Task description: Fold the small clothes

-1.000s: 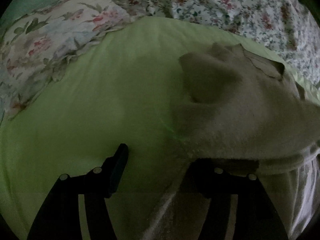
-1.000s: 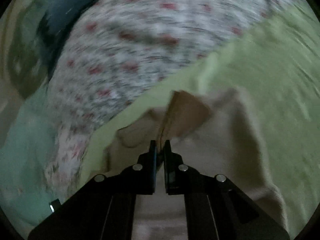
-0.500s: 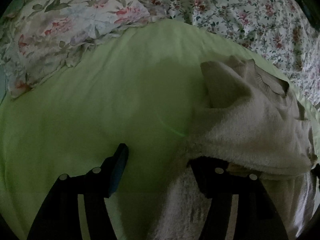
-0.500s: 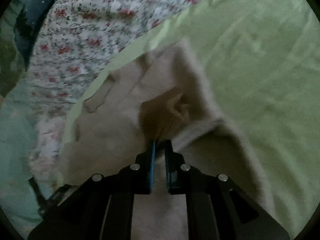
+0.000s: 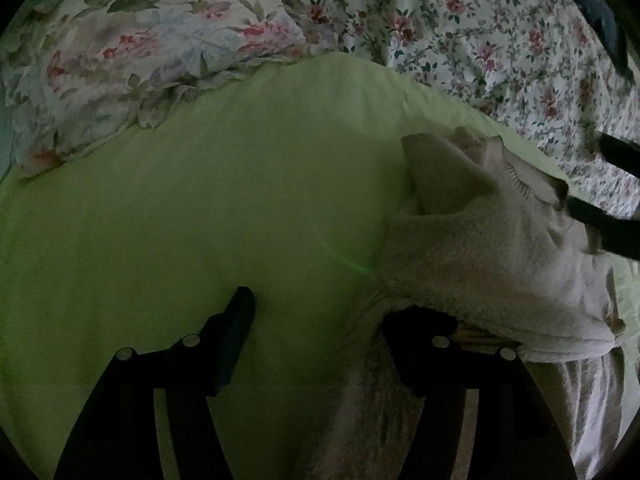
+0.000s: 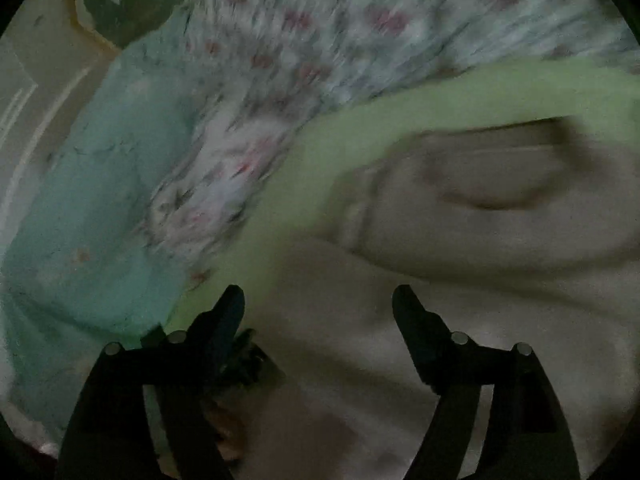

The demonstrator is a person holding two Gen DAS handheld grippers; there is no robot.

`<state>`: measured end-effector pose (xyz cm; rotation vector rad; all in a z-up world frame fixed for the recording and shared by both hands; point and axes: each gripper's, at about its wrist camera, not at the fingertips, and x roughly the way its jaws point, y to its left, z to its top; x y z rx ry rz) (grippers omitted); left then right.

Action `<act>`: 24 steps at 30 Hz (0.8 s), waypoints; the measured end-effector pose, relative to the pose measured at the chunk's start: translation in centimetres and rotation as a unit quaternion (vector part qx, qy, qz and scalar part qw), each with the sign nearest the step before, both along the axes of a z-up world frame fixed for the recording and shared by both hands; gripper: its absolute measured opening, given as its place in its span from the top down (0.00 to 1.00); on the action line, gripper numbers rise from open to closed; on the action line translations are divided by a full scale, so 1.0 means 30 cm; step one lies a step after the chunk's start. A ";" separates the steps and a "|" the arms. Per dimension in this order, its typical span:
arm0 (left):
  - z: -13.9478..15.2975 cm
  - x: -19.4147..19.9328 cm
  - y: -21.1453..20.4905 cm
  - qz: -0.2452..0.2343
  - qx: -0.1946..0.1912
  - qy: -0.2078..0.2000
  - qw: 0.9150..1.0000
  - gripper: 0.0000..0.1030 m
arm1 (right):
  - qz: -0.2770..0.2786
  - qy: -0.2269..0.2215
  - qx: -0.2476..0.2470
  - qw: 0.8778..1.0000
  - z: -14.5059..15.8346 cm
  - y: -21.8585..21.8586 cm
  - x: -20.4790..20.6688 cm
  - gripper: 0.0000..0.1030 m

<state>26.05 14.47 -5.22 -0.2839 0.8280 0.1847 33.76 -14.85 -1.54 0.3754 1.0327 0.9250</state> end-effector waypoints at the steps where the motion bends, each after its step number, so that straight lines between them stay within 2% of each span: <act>1: 0.000 -0.004 0.003 0.001 -0.003 -0.003 1.000 0.36 | 0.012 0.014 -0.013 1.000 -0.023 0.061 0.046 0.25; 3: -0.002 -0.007 0.011 0.003 -0.012 -0.009 1.000 0.36 | 0.032 0.013 -0.061 0.998 -0.054 0.152 0.092 0.25; 4: -0.002 -0.006 0.013 0.004 -0.016 -0.011 1.000 0.36 | 0.060 0.016 -0.082 0.995 -0.077 0.213 0.121 0.24; 6: -0.004 -0.008 0.023 0.006 -0.029 -0.018 0.999 0.36 | 0.110 0.045 -0.095 0.988 -0.121 0.299 0.154 0.24; 8: -0.007 -0.016 0.037 0.010 -0.048 -0.029 0.998 0.36 | 0.174 0.081 -0.086 0.978 -0.165 0.378 0.166 0.22; 11: -0.016 -0.030 0.062 0.018 -0.073 -0.043 0.996 0.37 | 0.222 0.078 -0.067 0.970 -0.186 0.478 0.155 0.22; 14: -0.020 -0.036 0.077 0.020 -0.089 -0.052 0.994 0.37 | 0.211 0.095 0.011 0.973 -0.195 0.526 0.193 0.22; 15: -0.022 -0.036 0.083 0.021 -0.095 -0.054 0.994 0.37 | 0.199 0.101 0.047 0.974 -0.198 0.539 0.213 0.22; 18: -0.030 -0.043 0.114 0.022 -0.127 -0.063 0.990 0.38 | 0.154 0.115 0.108 0.975 -0.212 0.558 0.265 0.22; 20: -0.033 -0.048 0.133 0.022 -0.148 -0.067 0.986 0.38 | 0.131 0.117 0.121 0.977 -0.215 0.550 0.283 0.22; 24: -0.024 -0.052 0.128 0.020 -0.141 -0.054 0.988 0.38 | 0.070 0.077 0.106 0.989 -0.155 0.463 0.279 0.22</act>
